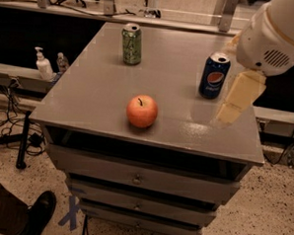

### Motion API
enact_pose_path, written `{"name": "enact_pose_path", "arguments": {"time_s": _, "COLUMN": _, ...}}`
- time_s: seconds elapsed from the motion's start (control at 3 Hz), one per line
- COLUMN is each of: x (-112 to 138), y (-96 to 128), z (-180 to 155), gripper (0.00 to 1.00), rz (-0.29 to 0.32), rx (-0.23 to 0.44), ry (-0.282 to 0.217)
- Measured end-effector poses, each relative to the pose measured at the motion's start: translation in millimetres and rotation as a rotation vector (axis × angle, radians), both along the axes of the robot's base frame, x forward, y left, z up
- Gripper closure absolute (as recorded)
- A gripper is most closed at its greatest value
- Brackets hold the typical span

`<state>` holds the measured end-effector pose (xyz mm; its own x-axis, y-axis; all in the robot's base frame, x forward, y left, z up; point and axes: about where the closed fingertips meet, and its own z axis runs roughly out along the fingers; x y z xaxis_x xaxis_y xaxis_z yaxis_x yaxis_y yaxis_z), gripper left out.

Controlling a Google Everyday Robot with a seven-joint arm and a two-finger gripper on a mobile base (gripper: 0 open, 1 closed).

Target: Knock green can over

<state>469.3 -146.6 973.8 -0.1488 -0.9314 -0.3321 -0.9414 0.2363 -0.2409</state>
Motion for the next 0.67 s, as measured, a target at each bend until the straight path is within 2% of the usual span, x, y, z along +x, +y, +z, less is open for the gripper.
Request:
{"name": "enact_pose_path", "arguments": {"time_s": 0.33, "x": 18.9, "y": 52.1, "z": 1.9, "gripper": 0.00, "rz": 0.028, "rx": 0.079, "ry": -0.024}}
{"name": "enact_pose_path", "arguments": {"time_s": 0.67, "x": 44.0, "y": 91.6, "z": -4.8, "gripper": 0.00, "rz": 0.023, "rx": 0.201, "ry": -0.053}}
